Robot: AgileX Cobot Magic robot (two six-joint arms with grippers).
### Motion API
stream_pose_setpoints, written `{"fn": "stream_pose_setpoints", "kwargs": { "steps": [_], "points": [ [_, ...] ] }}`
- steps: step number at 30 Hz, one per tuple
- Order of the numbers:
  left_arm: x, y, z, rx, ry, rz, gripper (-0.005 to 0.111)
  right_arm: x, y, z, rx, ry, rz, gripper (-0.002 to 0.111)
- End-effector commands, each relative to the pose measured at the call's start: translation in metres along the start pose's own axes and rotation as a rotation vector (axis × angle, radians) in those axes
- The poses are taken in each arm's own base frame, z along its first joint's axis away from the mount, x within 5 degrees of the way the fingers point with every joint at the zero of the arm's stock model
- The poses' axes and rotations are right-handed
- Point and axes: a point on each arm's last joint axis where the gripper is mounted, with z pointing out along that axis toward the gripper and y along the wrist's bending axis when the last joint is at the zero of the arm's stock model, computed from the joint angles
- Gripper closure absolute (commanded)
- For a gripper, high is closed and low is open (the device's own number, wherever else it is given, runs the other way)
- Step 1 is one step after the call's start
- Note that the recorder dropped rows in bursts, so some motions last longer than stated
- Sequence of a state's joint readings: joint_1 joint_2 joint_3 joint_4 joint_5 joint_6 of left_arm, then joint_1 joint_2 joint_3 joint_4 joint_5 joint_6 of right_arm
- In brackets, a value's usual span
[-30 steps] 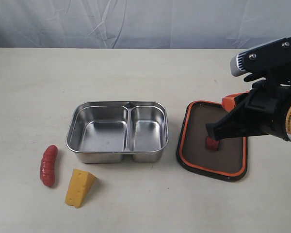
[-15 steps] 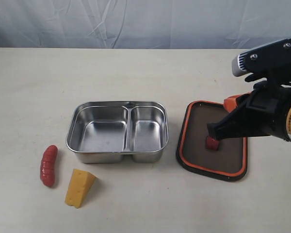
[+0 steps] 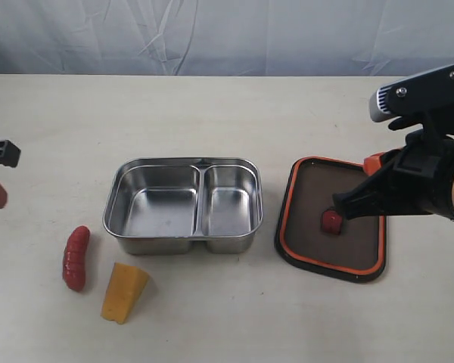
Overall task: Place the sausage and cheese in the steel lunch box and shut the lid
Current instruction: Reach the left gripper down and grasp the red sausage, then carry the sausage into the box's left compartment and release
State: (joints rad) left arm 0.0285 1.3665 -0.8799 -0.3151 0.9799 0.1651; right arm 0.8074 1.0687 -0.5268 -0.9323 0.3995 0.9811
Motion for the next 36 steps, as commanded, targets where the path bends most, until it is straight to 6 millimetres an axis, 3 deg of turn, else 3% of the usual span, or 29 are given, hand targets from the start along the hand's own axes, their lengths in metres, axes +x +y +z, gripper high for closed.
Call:
{"fn": "stream_pose_setpoints", "kwargs": {
  "steps": [1,5,10,16,27,30,36],
  "points": [
    [-0.007,-0.004,0.027,0.123,0.042,0.039,0.065,-0.001,-0.001,-0.002,0.011,-0.002,-0.001,0.108],
    [-0.005,0.003,0.054,0.124,0.114,-0.009,0.048,-0.001,-0.001,-0.002,0.011,-0.002,-0.001,0.108],
    [-0.003,0.006,0.085,0.129,0.168,-0.065,0.048,-0.001,-0.001,-0.002,0.012,-0.001,0.001,0.108],
    [-0.001,-0.007,0.112,0.112,0.208,-0.012,0.048,-0.001,-0.001,-0.002,0.012,0.001,0.003,0.108],
    [0.003,-0.014,0.136,-0.005,0.244,0.025,0.048,-0.001,-0.001,-0.002,0.013,0.002,0.003,0.108],
    [0.005,-0.013,0.141,-0.028,0.269,0.012,0.058,-0.001,-0.001,-0.002,0.013,0.002,0.005,0.108],
    [0.007,-0.013,0.141,-0.025,0.285,0.012,0.106,0.0,-0.001,-0.002,0.015,0.003,0.005,0.108]
  ]
}}
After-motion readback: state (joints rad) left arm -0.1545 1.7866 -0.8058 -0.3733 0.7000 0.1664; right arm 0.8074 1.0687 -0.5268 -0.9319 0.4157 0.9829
